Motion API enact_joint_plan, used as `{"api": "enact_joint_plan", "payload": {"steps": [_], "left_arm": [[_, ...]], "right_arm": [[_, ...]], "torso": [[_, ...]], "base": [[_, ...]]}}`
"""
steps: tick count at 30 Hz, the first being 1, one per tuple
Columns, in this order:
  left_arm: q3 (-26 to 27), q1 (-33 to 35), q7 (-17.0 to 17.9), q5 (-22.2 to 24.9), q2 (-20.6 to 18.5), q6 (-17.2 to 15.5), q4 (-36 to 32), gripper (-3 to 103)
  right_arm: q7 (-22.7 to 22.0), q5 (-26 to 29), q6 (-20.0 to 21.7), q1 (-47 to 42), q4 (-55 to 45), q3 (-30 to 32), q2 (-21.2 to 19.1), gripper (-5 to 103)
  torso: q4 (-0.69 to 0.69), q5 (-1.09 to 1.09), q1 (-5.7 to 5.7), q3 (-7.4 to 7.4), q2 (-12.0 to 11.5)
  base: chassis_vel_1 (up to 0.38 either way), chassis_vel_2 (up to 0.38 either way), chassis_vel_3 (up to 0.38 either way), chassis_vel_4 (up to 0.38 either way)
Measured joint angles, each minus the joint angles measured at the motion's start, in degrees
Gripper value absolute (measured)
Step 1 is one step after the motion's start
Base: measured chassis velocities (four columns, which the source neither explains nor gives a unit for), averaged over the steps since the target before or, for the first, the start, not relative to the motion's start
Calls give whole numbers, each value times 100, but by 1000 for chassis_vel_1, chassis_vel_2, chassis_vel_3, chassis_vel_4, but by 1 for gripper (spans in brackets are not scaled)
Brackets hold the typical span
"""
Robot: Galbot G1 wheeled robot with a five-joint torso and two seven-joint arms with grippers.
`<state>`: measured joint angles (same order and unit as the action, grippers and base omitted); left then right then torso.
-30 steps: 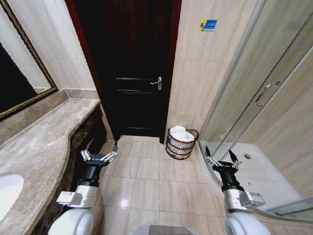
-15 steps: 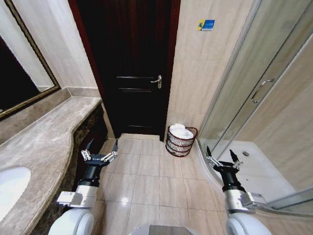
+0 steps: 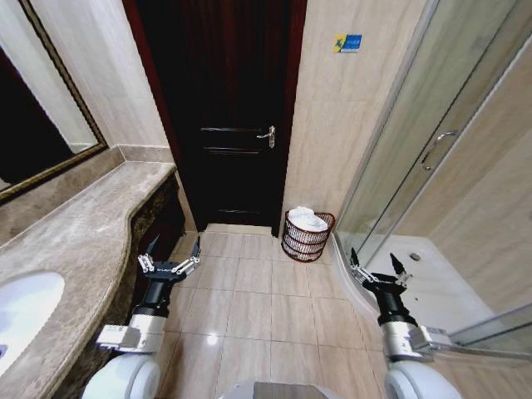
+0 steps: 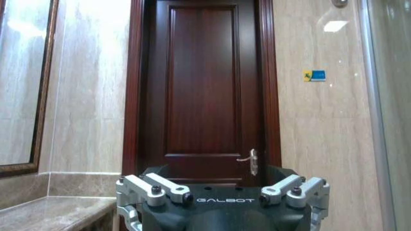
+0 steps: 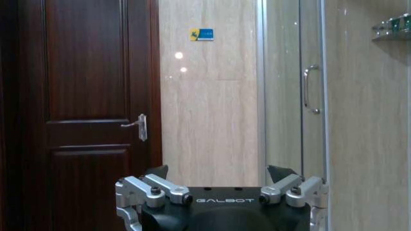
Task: Discard the used towel into the hamper.
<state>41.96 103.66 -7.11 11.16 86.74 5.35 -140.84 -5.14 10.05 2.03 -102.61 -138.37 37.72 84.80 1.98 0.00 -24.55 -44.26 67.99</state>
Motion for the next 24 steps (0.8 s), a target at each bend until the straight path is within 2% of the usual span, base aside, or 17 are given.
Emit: {"api": "enact_joint_plan", "payload": {"steps": [24], "left_arm": [[-2,27,-77,11,-16,-12,-57,100]], "right_arm": [[6,-42,-5,-30,-36,-33,3,100]], "torso": [[0,1,0,0,0]], "base": [[59,-62,-57,66]]}}
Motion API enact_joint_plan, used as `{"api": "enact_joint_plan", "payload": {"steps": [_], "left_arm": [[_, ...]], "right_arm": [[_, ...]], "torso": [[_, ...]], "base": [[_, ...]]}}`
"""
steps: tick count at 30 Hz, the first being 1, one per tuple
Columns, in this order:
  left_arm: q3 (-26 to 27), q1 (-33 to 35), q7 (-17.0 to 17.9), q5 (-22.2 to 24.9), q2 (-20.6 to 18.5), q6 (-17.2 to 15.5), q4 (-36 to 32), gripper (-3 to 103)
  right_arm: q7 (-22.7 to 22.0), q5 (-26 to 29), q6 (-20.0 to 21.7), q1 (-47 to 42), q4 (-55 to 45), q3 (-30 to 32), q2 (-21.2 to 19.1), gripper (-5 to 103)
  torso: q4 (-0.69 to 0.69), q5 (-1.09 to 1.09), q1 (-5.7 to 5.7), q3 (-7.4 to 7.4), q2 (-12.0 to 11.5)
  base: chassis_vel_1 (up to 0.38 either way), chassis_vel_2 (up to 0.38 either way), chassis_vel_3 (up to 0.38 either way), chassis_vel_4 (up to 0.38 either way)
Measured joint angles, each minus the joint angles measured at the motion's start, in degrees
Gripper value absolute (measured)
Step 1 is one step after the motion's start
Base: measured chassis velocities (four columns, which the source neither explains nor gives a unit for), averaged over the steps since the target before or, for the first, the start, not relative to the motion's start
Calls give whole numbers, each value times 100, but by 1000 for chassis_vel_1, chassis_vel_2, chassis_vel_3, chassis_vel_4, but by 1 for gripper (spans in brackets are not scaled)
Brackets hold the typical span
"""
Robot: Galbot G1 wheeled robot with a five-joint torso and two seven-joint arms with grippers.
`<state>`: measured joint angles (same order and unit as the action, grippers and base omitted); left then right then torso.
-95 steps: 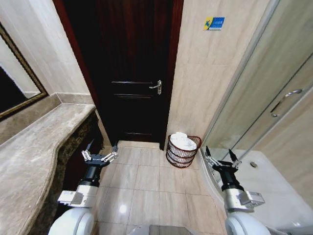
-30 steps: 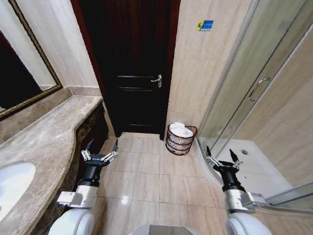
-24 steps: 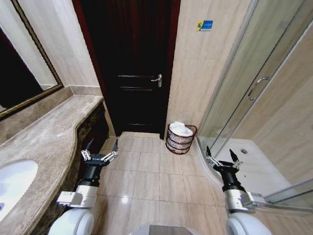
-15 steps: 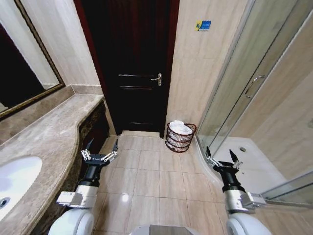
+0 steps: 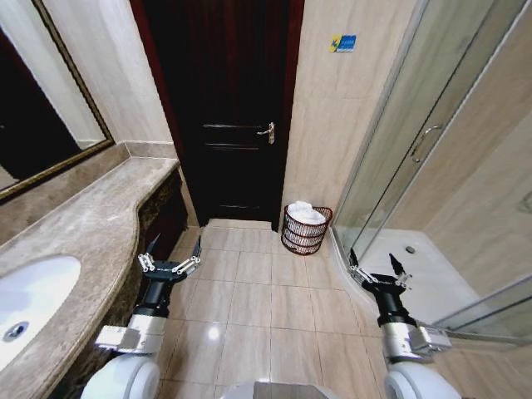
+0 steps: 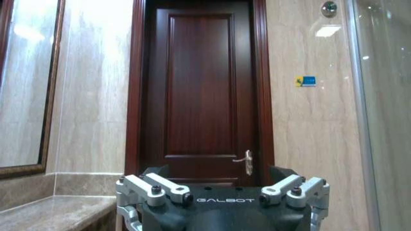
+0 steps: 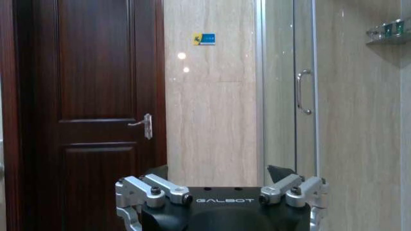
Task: Discard the used towel into the hamper.
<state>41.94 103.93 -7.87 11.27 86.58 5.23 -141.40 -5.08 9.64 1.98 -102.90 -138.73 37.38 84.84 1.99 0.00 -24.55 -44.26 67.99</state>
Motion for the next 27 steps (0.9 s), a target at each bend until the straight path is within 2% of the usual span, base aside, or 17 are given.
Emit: {"api": "enact_joint_plan", "payload": {"steps": [6,13,27], "left_arm": [[-11,26,-55,29,-13,-126,-5,100],[-43,100,-141,244,-247,-264,12,100],[-51,27,-102,301,-225,-424,37,100]], "right_arm": [[0,0,-2,1,0,16,1,100],[57,13,-115,-49,37,93,91,100],[103,-46,-264,-174,12,165,212,100]], "torso": [[0,0,0,0,0],[0,0,0,0,0],[0,0,0,0,0]], "base": [[63,-68,-78,53],[68,-70,-58,80],[55,-67,-62,59]]}}
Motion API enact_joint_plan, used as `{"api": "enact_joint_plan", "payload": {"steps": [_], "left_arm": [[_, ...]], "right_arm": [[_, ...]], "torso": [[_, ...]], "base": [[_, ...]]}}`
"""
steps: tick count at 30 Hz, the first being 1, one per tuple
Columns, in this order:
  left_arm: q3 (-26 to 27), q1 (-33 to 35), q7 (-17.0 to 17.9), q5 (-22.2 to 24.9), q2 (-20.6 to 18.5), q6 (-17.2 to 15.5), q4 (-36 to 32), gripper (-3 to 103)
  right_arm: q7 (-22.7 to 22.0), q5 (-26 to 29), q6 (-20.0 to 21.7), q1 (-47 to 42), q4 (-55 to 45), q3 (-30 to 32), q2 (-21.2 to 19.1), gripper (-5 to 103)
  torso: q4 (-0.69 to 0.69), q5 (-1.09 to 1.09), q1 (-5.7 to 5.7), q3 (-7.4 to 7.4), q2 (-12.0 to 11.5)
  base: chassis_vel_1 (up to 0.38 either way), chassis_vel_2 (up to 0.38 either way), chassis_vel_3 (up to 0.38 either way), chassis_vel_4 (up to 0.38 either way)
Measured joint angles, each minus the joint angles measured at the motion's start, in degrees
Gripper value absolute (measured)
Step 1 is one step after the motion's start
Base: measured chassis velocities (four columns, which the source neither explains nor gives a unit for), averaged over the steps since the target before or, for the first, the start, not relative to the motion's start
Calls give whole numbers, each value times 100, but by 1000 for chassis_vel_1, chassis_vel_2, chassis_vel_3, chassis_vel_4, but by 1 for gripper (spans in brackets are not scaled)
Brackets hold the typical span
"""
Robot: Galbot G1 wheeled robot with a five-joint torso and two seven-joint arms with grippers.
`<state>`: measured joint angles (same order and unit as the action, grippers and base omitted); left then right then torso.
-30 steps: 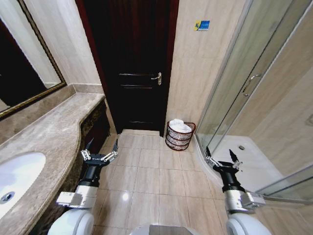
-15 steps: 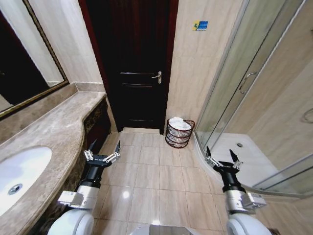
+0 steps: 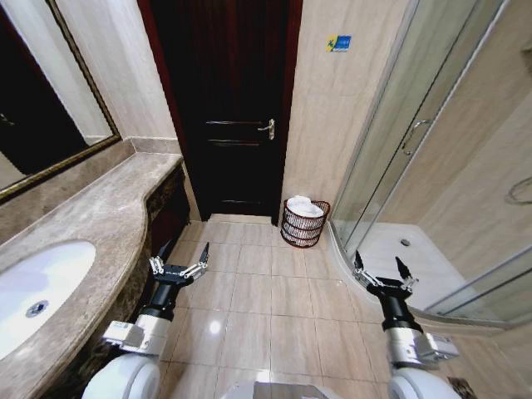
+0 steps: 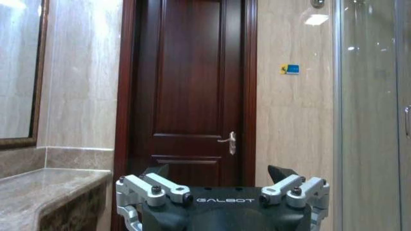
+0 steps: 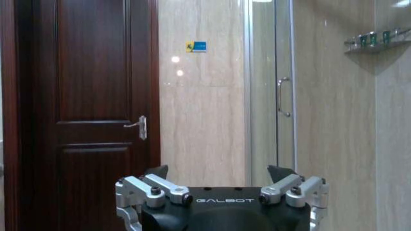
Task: Discard the used towel into the hamper.
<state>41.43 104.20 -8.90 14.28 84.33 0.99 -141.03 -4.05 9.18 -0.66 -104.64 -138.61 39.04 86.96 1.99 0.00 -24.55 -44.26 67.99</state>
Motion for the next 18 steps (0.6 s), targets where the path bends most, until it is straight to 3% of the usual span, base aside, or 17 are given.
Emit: {"api": "enact_joint_plan", "payload": {"steps": [13,18], "left_arm": [[4,-10,31,-17,27,-2,-39,100],[-2,-15,50,-53,44,10,-48,100]], "right_arm": [[18,-248,-257,-22,36,-46,30,100],[52,-318,-12,-70,-31,-64,37,100]], "torso": [[1,0,2,1,1],[0,0,0,0,0]], "base": [[72,-71,-68,66],[0,0,0,0]]}}
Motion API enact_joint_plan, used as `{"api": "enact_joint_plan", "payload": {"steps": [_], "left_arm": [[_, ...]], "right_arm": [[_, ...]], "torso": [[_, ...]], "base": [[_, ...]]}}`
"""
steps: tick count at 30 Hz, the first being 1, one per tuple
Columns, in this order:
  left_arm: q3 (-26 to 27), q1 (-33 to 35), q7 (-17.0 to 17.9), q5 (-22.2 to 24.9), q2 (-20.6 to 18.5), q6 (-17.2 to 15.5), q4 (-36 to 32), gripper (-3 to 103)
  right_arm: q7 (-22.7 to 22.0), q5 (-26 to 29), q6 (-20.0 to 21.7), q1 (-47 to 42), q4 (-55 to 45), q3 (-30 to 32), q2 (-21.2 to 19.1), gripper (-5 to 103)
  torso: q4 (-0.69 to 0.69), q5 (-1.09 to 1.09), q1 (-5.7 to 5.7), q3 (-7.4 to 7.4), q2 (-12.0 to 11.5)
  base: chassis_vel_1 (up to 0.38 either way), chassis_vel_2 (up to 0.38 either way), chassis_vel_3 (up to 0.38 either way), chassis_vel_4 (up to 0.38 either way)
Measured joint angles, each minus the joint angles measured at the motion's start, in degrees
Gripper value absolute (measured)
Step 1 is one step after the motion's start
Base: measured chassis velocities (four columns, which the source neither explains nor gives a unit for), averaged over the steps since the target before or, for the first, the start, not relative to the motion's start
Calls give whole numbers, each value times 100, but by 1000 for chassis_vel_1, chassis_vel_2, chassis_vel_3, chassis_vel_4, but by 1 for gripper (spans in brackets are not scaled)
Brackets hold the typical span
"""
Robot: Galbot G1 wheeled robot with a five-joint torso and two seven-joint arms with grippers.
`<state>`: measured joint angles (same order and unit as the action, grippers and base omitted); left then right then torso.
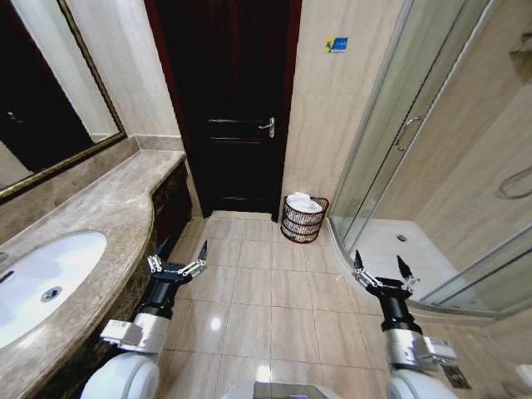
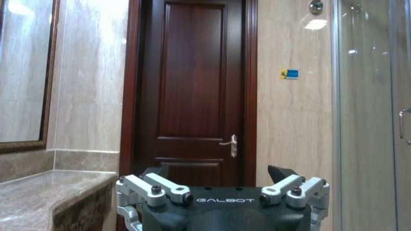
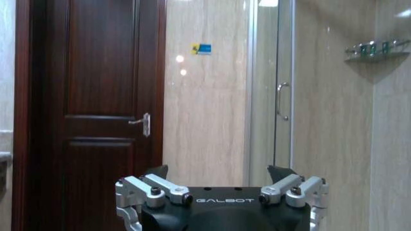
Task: Discard the used towel into the hamper.
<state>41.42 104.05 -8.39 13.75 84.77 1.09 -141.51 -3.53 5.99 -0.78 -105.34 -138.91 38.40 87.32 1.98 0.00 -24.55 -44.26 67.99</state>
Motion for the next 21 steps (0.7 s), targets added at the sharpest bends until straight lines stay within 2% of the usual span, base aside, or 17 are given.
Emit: {"api": "enact_joint_plan", "payload": {"steps": [12,16,21], "left_arm": [[-22,-32,118,-172,15,-15,-4,100],[-206,-133,564,-582,68,-138,51,100],[-279,-145,881,-628,92,-278,47,100]], "right_arm": [[-165,77,166,42,-15,-25,21,100],[-250,97,168,94,48,-50,107,100],[-276,47,173,209,112,-177,105,100]], "torso": [[0,0,0,0,0],[0,0,0,0,0],[1,0,0,0,0]], "base": [[0,0,0,0],[0,0,0,0],[0,0,0,0]]}}
